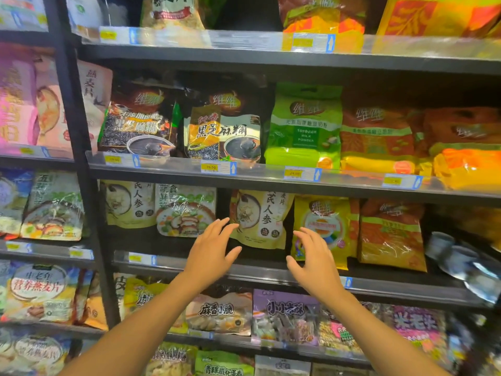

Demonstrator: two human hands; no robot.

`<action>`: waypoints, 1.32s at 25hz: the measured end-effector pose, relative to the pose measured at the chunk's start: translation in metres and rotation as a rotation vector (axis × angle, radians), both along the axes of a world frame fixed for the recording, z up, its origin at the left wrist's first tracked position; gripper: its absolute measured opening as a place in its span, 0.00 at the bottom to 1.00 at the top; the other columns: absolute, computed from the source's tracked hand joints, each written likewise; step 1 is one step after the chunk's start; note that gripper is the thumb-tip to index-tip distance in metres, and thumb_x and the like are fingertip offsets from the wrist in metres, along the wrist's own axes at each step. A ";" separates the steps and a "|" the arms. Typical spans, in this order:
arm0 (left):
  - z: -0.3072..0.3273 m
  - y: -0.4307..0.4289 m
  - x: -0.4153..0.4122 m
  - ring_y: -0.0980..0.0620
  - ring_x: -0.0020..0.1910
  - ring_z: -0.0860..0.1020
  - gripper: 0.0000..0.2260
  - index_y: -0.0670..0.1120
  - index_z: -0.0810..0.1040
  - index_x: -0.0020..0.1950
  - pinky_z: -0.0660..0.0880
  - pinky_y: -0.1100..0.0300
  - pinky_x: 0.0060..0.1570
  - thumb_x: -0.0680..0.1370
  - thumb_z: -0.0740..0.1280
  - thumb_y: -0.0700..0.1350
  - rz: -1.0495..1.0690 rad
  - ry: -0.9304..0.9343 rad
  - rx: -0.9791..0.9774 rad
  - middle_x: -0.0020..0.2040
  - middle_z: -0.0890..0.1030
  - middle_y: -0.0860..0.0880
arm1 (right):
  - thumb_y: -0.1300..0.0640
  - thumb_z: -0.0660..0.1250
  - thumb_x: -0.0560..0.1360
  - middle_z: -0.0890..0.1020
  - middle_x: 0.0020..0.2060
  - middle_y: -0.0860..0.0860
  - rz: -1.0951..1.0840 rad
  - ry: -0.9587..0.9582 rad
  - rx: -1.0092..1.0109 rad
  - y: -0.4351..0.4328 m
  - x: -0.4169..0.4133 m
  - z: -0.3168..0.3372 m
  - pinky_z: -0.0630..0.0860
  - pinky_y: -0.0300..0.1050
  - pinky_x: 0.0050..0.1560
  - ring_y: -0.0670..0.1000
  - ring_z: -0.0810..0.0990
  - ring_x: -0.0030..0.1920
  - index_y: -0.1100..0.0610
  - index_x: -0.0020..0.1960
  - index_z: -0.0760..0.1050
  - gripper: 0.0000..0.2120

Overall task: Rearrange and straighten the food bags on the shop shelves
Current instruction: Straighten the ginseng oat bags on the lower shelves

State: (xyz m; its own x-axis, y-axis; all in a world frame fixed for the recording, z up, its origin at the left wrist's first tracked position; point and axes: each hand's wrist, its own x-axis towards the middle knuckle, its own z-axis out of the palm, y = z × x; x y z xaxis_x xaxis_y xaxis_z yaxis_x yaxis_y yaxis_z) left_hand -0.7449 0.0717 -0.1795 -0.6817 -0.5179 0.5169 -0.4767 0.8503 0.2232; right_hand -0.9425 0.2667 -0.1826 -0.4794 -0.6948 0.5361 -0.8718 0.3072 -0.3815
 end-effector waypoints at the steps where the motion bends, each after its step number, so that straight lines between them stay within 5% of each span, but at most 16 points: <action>1: 0.000 -0.011 -0.010 0.49 0.81 0.60 0.27 0.54 0.64 0.79 0.67 0.47 0.75 0.82 0.64 0.59 -0.009 0.000 0.025 0.81 0.63 0.51 | 0.45 0.70 0.77 0.67 0.77 0.47 -0.006 -0.034 0.000 -0.010 -0.006 -0.003 0.66 0.52 0.76 0.50 0.64 0.78 0.50 0.78 0.66 0.31; 4: 0.002 -0.046 -0.037 0.47 0.76 0.66 0.28 0.50 0.65 0.78 0.71 0.48 0.71 0.81 0.66 0.58 -0.018 -0.002 0.122 0.77 0.69 0.49 | 0.46 0.70 0.77 0.67 0.78 0.48 -0.026 -0.109 0.013 -0.040 -0.023 -0.010 0.65 0.51 0.77 0.50 0.63 0.78 0.51 0.78 0.65 0.33; 8: -0.001 -0.106 -0.082 0.42 0.51 0.79 0.20 0.41 0.75 0.60 0.77 0.49 0.48 0.81 0.66 0.58 0.028 -0.099 0.359 0.52 0.80 0.41 | 0.46 0.70 0.77 0.71 0.73 0.53 -0.083 -0.204 0.067 -0.085 -0.048 -0.020 0.70 0.51 0.73 0.53 0.68 0.74 0.55 0.78 0.64 0.34; 11: -0.001 -0.139 -0.117 0.38 0.65 0.77 0.24 0.42 0.73 0.72 0.75 0.48 0.64 0.80 0.69 0.53 -0.019 -0.077 0.493 0.68 0.78 0.38 | 0.47 0.71 0.77 0.75 0.65 0.56 -0.162 -0.285 0.097 -0.113 -0.060 -0.024 0.74 0.51 0.64 0.57 0.74 0.67 0.59 0.75 0.66 0.32; 15: -0.028 -0.204 -0.168 0.46 0.70 0.76 0.37 0.54 0.69 0.74 0.76 0.47 0.68 0.69 0.71 0.68 -0.137 0.027 0.579 0.71 0.77 0.50 | 0.48 0.72 0.75 0.78 0.50 0.56 -0.199 -0.379 0.112 -0.141 -0.078 -0.035 0.72 0.40 0.38 0.58 0.80 0.49 0.55 0.67 0.71 0.24; 16: -0.039 -0.220 -0.180 0.49 0.70 0.76 0.37 0.56 0.70 0.73 0.76 0.48 0.68 0.67 0.72 0.68 -0.161 0.042 0.622 0.70 0.77 0.52 | 0.50 0.72 0.75 0.78 0.53 0.55 -0.190 -0.384 0.100 -0.146 -0.083 -0.038 0.74 0.40 0.39 0.58 0.80 0.50 0.54 0.71 0.68 0.27; 18: -0.042 -0.230 -0.187 0.52 0.69 0.75 0.33 0.57 0.70 0.69 0.75 0.50 0.68 0.67 0.78 0.61 -0.179 0.090 0.679 0.69 0.77 0.53 | 0.52 0.73 0.75 0.74 0.69 0.55 -0.172 -0.390 0.074 -0.152 -0.091 -0.040 0.79 0.48 0.56 0.59 0.78 0.63 0.52 0.78 0.62 0.35; 21: -0.026 -0.221 -0.189 0.50 0.72 0.72 0.35 0.56 0.67 0.72 0.73 0.53 0.66 0.70 0.81 0.49 -0.172 0.154 0.728 0.72 0.73 0.51 | 0.53 0.73 0.77 0.68 0.77 0.53 -0.158 -0.424 0.073 -0.159 -0.097 -0.043 0.72 0.53 0.72 0.57 0.70 0.75 0.50 0.81 0.58 0.38; 27: -0.033 -0.233 -0.195 0.49 0.72 0.72 0.37 0.53 0.65 0.76 0.74 0.50 0.68 0.71 0.80 0.49 -0.208 0.160 0.849 0.72 0.73 0.52 | 0.50 0.72 0.77 0.67 0.78 0.55 -0.199 -0.489 0.085 -0.191 -0.104 -0.047 0.69 0.60 0.75 0.60 0.68 0.77 0.53 0.82 0.54 0.41; 30: -0.036 -0.235 -0.192 0.51 0.66 0.76 0.32 0.51 0.70 0.73 0.77 0.59 0.56 0.72 0.79 0.53 -0.164 0.192 0.893 0.66 0.76 0.54 | 0.50 0.73 0.77 0.70 0.77 0.55 -0.221 -0.532 0.085 -0.200 -0.106 -0.046 0.71 0.60 0.73 0.60 0.71 0.75 0.55 0.82 0.54 0.41; 33: -0.032 -0.232 -0.184 0.54 0.53 0.80 0.15 0.55 0.76 0.58 0.73 0.68 0.41 0.75 0.76 0.55 -0.181 0.171 0.970 0.51 0.80 0.56 | 0.51 0.75 0.76 0.73 0.75 0.53 -0.199 -0.576 0.082 -0.208 -0.110 -0.047 0.72 0.58 0.72 0.59 0.73 0.74 0.53 0.81 0.56 0.41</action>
State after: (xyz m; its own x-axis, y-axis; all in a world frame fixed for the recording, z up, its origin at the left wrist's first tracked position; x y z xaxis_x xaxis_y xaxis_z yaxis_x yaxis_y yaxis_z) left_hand -0.9294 -0.1602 -0.2116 -0.7481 -0.6631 0.0240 -0.2549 0.3206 0.9123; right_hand -1.0522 0.0590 -0.2297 -0.8007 -0.5905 0.1005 -0.4553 0.4910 -0.7427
